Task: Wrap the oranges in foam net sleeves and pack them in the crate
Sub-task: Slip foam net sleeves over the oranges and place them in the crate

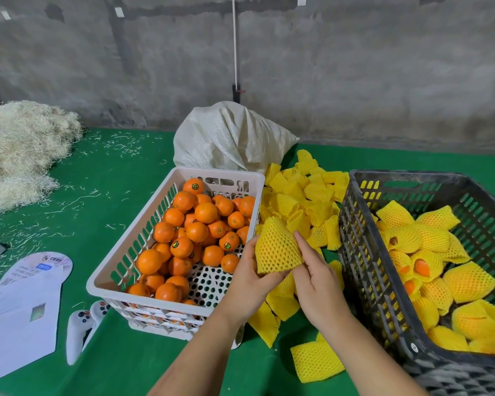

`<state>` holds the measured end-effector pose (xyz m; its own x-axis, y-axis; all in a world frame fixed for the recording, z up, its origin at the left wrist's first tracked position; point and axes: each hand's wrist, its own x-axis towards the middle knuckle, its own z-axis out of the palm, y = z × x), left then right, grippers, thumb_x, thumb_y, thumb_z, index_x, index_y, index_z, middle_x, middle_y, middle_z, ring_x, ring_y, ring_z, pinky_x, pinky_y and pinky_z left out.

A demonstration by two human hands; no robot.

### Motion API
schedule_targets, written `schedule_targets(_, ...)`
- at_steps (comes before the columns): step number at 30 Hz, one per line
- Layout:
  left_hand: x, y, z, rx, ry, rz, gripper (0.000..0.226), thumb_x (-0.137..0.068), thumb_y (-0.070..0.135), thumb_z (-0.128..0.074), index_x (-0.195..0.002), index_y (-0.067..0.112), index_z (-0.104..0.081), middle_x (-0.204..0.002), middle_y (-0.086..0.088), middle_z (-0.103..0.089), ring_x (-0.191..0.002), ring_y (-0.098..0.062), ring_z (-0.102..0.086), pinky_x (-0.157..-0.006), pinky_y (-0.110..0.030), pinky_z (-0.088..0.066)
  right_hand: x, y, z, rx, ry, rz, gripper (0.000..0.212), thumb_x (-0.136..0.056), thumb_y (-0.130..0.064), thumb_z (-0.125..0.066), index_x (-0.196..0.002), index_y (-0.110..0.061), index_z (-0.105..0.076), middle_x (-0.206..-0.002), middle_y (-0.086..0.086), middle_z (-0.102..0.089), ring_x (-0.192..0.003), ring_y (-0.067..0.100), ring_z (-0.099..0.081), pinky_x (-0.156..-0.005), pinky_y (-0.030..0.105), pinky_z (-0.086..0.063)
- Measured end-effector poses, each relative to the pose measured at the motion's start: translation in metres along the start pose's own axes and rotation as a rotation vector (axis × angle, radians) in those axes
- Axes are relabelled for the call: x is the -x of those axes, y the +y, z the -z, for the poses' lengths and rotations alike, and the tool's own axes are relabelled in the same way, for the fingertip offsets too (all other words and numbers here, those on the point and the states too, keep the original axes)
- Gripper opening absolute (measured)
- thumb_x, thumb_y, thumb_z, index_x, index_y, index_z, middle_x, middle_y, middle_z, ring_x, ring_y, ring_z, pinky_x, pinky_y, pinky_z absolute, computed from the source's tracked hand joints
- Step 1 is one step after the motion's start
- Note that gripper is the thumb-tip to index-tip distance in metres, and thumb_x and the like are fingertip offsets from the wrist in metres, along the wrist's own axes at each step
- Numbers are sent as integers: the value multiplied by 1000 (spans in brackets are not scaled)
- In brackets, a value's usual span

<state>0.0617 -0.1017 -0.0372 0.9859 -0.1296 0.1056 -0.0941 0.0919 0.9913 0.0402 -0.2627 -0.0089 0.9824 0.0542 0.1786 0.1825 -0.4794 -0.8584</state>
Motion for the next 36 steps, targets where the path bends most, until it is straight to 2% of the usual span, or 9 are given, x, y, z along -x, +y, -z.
schedule_targets(7, -2, -3, -1, 58, 59, 35, 68, -79, 43, -92, -135, 49, -53, -132, 7, -66, -126, -20, -65, -99, -47, -59, 0, 6, 6, 269, 180, 183, 44, -103, -25, -46, -144, -12, -56, -132, 7, -67, -116, 25, -66, -92, 35, -57)
schedule_targets(10, -5, -6, 1, 24, 115, -7, 68, -84, 25, -89, -135, 47, -51, -126, 14, -68, -120, -13, -67, -93, -33, -60, 0, 10, -3, 304, 287, 263, 31, -91, -4, -71, -122, -3, -69, -109, 10, -74, -92, 27, -73, -76, 32, -61)
schedule_targets(13, -5, -9, 4, 14, 187, -17, 74, -84, 12, -88, -141, 37, -48, -126, 8, -68, -118, -19, -68, -92, -38, -60, 8, 10, -18, 316, 309, 340, 33, -81, 3, -79, -112, -6, -69, -98, 9, -73, -82, 26, -71, -63, 37, -62)
schedule_targets(19, -4, -10, 1, -75, 132, -50, 85, -79, 22, -94, -142, 26, -37, -125, 17, -67, -116, -10, -68, -85, -24, -59, -4, 2, -16, 106, 82, -103, 72, -93, -18, -70, -152, -33, -32, -143, -4, -53, -121, 18, -56, -91, 44, -57)
schedule_targets(24, -4, -13, 0, -103, 126, -71, 86, -78, 23, -96, -143, 29, -40, -129, 9, -68, -118, -16, -69, -87, -28, -59, 4, 2, -21, 94, 85, -87, 52, -98, -13, -61, -145, -31, -48, -133, -2, -64, -119, 23, -61, -93, 40, -56)
schedule_targets(26, -5, -14, 1, -140, 132, -79, 88, -77, 22, -96, -145, 28, -40, -132, 10, -66, -121, -17, -67, -91, -31, -59, 5, 4, -19, -41, -62, -202, 59, -92, -18, -62, -142, -42, -42, -136, -8, -61, -121, 16, -59, -99, 39, -52)
schedule_targets(30, -5, -14, 1, -218, 118, -73, 93, -82, 34, -92, -156, 35, -35, -147, 21, -53, -137, -8, -54, -106, -31, -53, 7, 8, -12, -802, -193, -426, 83, -79, -37, -74, -146, -58, -30, -142, -11, -59, -126, 12, -61, -107, 40, -46)
schedule_targets(33, -3, -13, -2, -318, 20, -97, 78, -92, 39, -82, -158, 37, -41, -152, 18, -54, -140, -4, -52, -111, -29, -49, 7, 4, -16, -848, -173, -392, 95, -58, -68, -88, -140, -57, -41, -131, -20, -65, -120, 4, -64, -96, 30, -50)
schedule_targets(36, -2, -9, -4, -342, -24, -90, 73, -95, 31, -80, -158, 30, -43, -152, 16, -56, -141, -6, -52, -113, -31, -47, 3, -2, -17, -838, -47, -401, 97, -54, -59, -93, -140, -47, -47, -131, -13, -67, -118, 9, -66, -93, 34, -55)
